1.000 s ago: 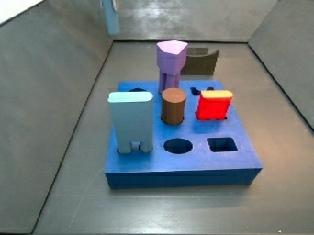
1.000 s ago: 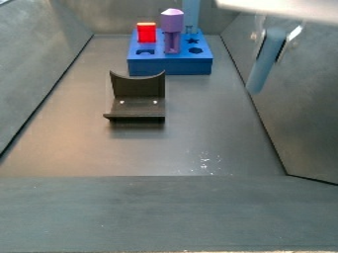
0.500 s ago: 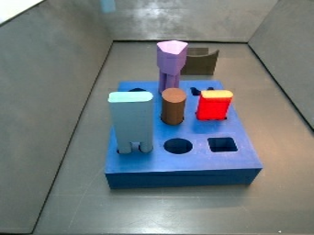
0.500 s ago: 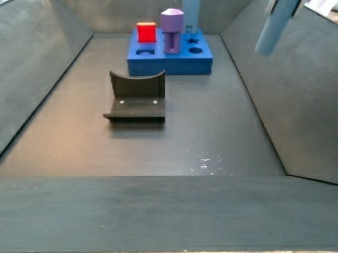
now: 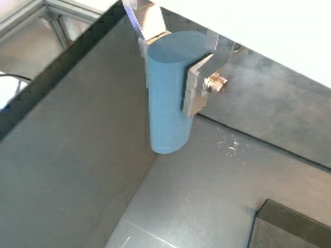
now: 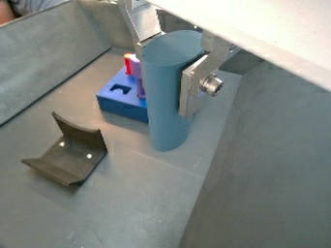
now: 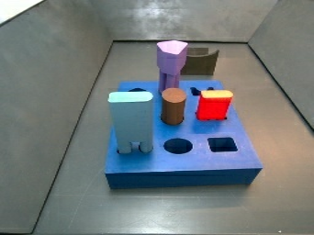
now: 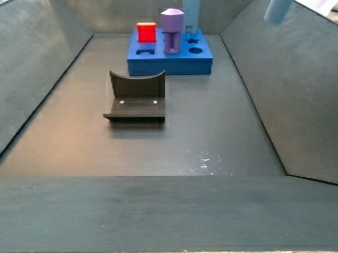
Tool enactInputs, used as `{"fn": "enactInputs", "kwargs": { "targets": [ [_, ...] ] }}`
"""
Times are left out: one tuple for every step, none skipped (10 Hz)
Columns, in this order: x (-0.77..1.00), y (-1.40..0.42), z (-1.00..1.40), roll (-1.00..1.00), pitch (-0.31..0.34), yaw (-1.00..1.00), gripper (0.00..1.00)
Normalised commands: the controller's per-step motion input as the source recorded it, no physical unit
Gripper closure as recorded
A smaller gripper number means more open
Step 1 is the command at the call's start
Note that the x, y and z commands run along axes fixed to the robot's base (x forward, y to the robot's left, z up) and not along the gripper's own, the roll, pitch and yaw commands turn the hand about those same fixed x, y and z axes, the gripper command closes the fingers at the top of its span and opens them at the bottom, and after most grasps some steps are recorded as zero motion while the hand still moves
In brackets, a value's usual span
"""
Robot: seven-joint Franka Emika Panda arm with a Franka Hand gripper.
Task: Pick up the oval object. Move up. Move to above the board. Insert the oval object.
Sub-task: Move to above the board.
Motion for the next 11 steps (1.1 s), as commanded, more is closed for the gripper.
{"fn": "enactInputs", "kwargs": {
  "targets": [
    [-0.02, -0.03, 0.93, 0.05, 0.082, 0.02, 1.0],
    [-0.01, -0.02, 0.74, 0.05, 0.083, 0.02, 1.0],
    [-0.01, -0.01, 0.6, 0.05, 0.082, 0.01, 1.0],
    [-0.01, 0.0, 0.46, 0.05, 0.083, 0.01, 1.0],
    [-0.01, 0.0, 0.26, 0.05, 0.08, 0.01, 1.0],
    [0.48, -1.0, -0.03, 0.46, 0.503, 1.0, 1.0],
    [0.49, -1.0, -0.06, 0.47, 0.507, 1.0, 1.0],
    [0.52, -1.0, -0.05, 0.42, 0.508, 0.82, 1.0],
    [0.52, -1.0, -0.05, 0.25, 0.426, 0.55, 1.0],
    [0.52, -1.0, -0.04, 0.12, 0.28, 0.29, 1.0],
    [0.52, -1.0, -0.04, 0.08, 0.218, 0.21, 1.0]
  ]
}}
